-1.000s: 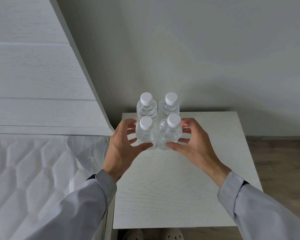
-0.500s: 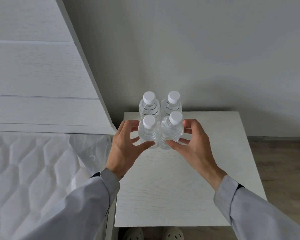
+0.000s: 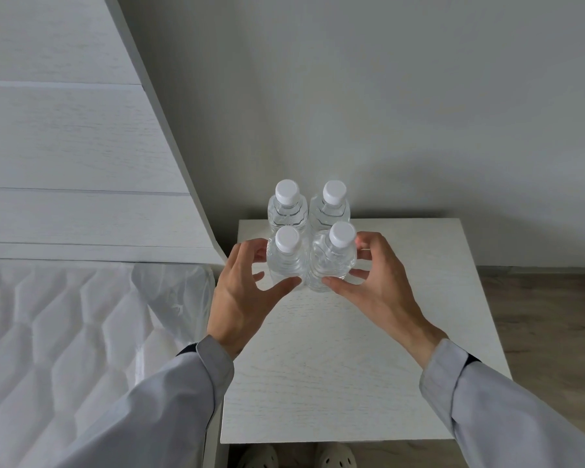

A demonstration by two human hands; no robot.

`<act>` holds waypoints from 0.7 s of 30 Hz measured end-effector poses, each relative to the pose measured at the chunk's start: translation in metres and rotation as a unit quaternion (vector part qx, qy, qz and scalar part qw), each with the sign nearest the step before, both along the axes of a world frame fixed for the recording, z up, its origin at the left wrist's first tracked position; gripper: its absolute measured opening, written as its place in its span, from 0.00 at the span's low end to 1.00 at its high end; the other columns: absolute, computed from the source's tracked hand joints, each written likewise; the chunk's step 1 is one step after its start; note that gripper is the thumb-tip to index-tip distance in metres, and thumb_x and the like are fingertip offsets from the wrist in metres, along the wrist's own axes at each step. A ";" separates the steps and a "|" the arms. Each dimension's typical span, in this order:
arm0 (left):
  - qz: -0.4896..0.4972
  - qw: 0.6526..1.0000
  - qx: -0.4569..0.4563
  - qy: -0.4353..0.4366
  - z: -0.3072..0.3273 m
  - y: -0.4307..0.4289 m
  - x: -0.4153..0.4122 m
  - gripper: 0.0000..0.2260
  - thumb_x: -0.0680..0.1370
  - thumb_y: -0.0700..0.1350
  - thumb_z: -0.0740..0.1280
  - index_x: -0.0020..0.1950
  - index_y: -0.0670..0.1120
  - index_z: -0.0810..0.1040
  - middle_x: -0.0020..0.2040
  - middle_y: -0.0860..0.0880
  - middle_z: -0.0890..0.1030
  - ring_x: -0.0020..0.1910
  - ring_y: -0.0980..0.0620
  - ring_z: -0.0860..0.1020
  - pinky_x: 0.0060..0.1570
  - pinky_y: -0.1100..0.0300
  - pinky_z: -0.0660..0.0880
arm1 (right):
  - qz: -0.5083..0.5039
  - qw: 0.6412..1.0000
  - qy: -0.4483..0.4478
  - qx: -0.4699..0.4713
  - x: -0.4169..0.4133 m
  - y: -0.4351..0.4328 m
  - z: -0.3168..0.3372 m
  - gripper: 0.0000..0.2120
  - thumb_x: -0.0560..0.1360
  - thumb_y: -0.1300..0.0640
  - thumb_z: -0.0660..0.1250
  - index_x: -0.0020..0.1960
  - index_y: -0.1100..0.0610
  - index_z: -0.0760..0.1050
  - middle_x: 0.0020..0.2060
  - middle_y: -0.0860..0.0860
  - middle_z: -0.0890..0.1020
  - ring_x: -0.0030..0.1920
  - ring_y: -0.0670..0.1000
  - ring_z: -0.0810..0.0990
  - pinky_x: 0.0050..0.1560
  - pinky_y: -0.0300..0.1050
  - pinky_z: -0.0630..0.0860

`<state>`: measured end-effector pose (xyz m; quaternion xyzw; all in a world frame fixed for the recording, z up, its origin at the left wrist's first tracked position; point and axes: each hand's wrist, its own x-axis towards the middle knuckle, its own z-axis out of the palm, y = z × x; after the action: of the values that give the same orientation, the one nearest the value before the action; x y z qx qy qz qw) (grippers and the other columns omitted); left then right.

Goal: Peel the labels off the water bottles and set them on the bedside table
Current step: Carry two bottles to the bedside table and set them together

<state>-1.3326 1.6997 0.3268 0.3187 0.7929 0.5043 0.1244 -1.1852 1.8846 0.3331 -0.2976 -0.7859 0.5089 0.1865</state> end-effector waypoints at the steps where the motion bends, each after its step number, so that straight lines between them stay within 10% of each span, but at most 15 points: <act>1: 0.000 1.000 -0.002 -0.004 0.000 0.000 0.000 0.32 0.69 0.65 0.77 0.67 0.52 0.74 0.61 0.57 0.78 0.61 0.62 0.79 0.55 0.70 0.79 | 0.001 1.000 -0.001 0.000 0.001 0.000 0.001 0.33 0.63 0.42 0.81 0.61 0.40 0.68 0.60 0.37 0.74 0.62 0.39 0.77 0.56 0.38 0.83; 21: 0.001 1.000 -0.002 -0.024 0.007 0.000 0.001 0.27 0.71 0.53 0.82 0.65 0.53 0.76 0.61 0.56 0.79 0.60 0.62 0.80 0.53 0.67 0.83 | -0.031 0.999 0.004 0.005 -0.004 -0.010 -0.001 0.33 0.65 0.51 0.85 0.62 0.43 0.70 0.59 0.41 0.74 0.61 0.40 0.78 0.54 0.38 0.83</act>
<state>-1.3312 1.6995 0.3335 0.3053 0.7911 0.5104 0.1432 -1.1892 1.8751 0.3321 -0.3189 -0.7779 0.5002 0.2072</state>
